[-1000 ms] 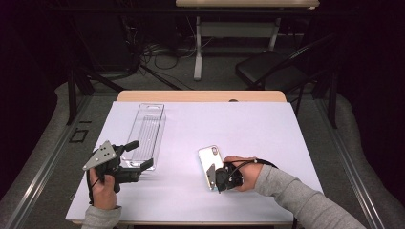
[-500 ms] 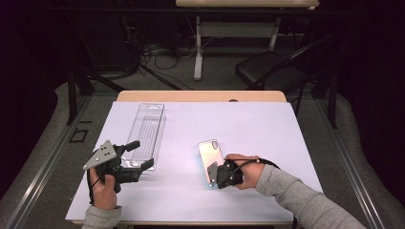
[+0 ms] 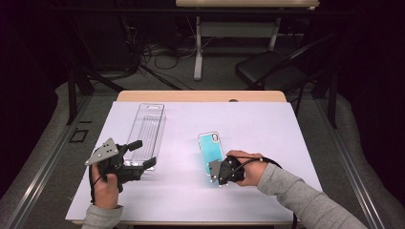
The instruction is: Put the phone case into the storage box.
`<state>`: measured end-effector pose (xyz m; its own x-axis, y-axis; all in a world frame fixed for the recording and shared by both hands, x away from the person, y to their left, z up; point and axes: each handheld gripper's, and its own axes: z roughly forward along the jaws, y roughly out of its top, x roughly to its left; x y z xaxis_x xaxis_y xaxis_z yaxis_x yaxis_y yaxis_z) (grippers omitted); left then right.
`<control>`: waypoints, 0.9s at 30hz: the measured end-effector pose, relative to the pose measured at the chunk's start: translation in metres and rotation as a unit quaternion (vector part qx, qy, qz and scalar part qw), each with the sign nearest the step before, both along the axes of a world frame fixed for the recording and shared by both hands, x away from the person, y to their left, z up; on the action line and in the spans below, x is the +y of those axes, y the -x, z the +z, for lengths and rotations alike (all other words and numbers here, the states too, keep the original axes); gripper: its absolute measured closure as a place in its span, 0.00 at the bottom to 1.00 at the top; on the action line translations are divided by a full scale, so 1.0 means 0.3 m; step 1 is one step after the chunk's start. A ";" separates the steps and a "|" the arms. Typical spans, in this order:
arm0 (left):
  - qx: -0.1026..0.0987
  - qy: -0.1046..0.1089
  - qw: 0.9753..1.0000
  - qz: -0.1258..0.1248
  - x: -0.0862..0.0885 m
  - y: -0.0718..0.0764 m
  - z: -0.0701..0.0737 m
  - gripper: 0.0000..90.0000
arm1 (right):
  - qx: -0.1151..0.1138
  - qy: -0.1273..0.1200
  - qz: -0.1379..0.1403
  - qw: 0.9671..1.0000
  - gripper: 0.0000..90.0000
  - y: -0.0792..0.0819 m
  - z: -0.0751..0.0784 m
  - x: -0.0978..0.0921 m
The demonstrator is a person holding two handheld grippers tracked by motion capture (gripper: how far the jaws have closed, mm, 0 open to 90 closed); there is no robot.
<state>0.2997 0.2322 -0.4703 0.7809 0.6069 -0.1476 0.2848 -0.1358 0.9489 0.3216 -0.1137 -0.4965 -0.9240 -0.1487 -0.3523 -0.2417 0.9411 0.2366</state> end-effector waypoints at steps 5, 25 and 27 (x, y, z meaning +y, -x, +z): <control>0.024 0.001 1.000 0.003 -0.016 -0.016 0.001 0.16 | -0.009 -0.004 -0.005 1.000 0.98 -0.003 0.012 -0.009; 0.129 -0.012 0.990 0.047 -0.067 -0.093 0.035 0.18 | -0.052 -0.010 -0.025 0.998 0.98 -0.036 0.103 -0.035; 0.130 -0.013 0.990 0.044 -0.071 -0.100 0.044 0.18 | -0.057 -0.011 -0.025 0.998 0.98 -0.039 0.108 -0.035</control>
<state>0.3297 0.2109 -0.4572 0.6615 0.6776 -0.3212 0.5318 -0.1219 0.8381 0.3333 -0.1241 -0.4639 -0.8842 -0.0948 -0.4574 -0.2207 0.9477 0.2304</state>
